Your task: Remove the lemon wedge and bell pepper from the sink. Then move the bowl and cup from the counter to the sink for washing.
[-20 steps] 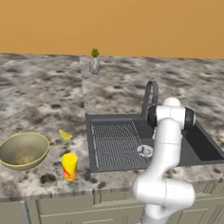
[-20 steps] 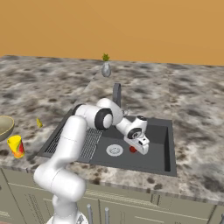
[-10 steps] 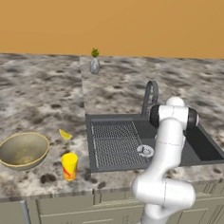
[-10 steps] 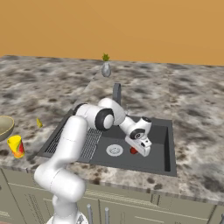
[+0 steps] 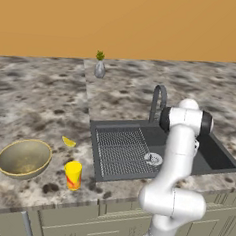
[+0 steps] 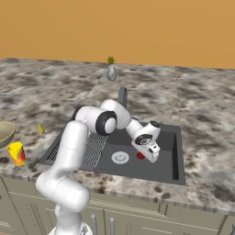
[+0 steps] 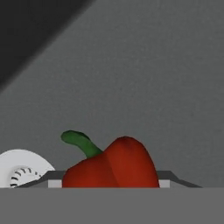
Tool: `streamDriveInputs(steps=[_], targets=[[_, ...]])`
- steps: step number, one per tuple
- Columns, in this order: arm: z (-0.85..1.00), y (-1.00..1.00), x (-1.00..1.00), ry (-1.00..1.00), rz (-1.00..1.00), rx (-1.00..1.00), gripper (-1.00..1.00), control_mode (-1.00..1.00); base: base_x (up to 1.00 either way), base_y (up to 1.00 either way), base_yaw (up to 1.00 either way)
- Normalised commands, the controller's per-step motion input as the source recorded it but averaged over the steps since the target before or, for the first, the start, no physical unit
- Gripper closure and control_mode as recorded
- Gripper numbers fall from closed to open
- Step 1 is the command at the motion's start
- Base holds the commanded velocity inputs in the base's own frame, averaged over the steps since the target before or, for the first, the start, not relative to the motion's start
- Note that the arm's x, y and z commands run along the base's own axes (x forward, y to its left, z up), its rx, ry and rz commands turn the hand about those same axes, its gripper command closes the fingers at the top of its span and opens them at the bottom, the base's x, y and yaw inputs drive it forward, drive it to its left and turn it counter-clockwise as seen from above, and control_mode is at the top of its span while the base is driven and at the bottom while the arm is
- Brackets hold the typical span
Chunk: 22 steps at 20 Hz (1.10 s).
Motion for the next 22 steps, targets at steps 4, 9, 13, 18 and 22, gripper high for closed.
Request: streamDriveInputs(steps=[4,9,13,18,22], targets=[[0.22,0.01,-0.18,-0.16,0.0,0.0,1.0,-1.0,0.0,0.0,0.0],[0.22,0.05,-0.15,-0.17,0.0,-0.04,1.0,-1.0,0.0,0.0,0.0],[0.25,0.03,-0.13,-0.13,0.0,-0.12,1.0,-1.0,0.0,0.0,0.0],[0.3,0.01,-0.14,-0.07,0.01,-0.13,1.0,-1.0,0.0,0.0,0.0],[0.32,0.01,-0.15,-0.06,0.0,-0.12,1.0,-1.0,0.0,0.0,0.0]])
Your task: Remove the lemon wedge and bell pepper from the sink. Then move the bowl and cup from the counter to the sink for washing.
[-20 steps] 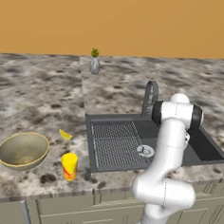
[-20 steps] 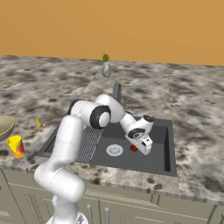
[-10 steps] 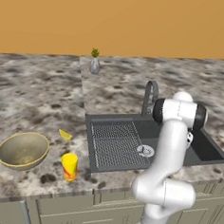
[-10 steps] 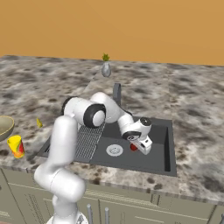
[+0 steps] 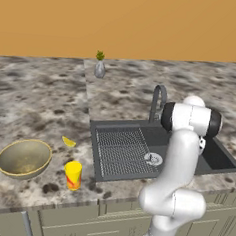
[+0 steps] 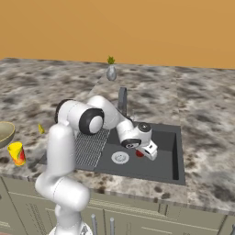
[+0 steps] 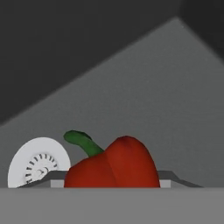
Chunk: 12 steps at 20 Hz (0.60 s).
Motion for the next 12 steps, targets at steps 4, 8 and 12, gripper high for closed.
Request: streamDriveInputs(steps=[4,8,12], targets=[[0.33,0.0,-0.15,-0.03,0.01,-0.1,1.0,-1.0,0.0,0.0,0.0],[0.31,0.0,-0.2,-0.01,0.01,-0.06,1.0,-1.0,0.0,0.0,0.0],[0.38,-0.02,-0.19,-0.01,0.01,-0.04,1.0,-1.0,0.0,0.0,0.0]])
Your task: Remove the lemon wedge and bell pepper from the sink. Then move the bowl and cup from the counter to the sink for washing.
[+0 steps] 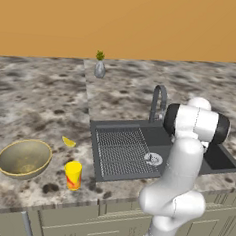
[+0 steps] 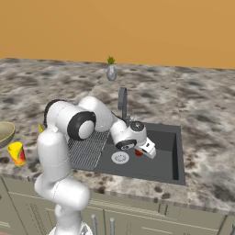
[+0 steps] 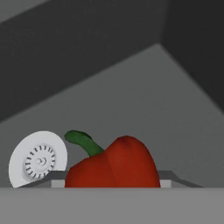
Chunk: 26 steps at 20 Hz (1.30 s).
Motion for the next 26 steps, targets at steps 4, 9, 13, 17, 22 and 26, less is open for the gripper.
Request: streamDriveInputs(steps=[4,9,13,17,22,26], targets=[[0.38,0.01,-0.19,0.0,0.01,0.0,1.0,-1.0,0.0,0.0,0.0],[0.4,0.05,-0.19,-0.01,0.03,0.0,1.0,-1.0,0.0,0.0,0.0],[0.41,0.01,-0.22,-0.06,0.03,-0.01,1.0,-1.0,0.0,0.0,0.0],[0.34,0.08,-0.25,0.0,0.0,0.0,1.0,-1.0,0.0,0.0,0.0],[0.28,0.05,-0.25,0.0,0.0,-0.08,1.0,-1.0,0.0,0.0,0.0],[0.24,0.18,-0.24,0.0,0.0,-0.07,1.0,-1.0,0.0,0.0,0.0]])
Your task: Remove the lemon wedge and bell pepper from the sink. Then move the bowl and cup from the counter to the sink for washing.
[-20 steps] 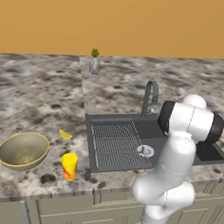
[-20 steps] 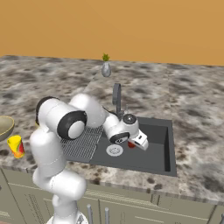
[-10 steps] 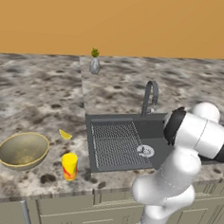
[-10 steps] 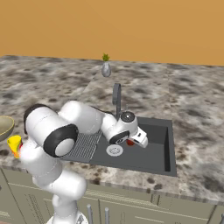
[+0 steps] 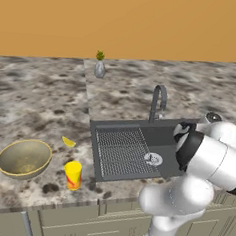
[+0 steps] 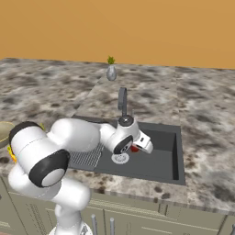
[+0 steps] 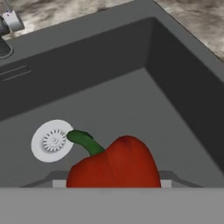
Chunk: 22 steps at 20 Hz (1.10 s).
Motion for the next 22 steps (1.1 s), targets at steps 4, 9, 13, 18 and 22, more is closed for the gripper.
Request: streamDriveInputs(steps=[4,9,13,18,22], targets=[[0.25,0.19,-0.22,0.0,0.0,-0.04,1.0,-1.0,0.0,0.0,0.0],[0.25,0.16,-0.2,0.0,0.0,-0.03,1.0,-1.0,0.0,0.0,0.0],[0.29,0.15,-0.16,0.0,0.0,-0.02,1.0,-1.0,0.0,0.0,0.0],[0.31,0.2,-0.17,0.0,0.0,0.0,1.0,-1.0,0.0,0.0,0.0],[0.26,0.2,-0.18,0.0,0.0,0.0,1.0,-1.0,0.0,0.0,0.0]])
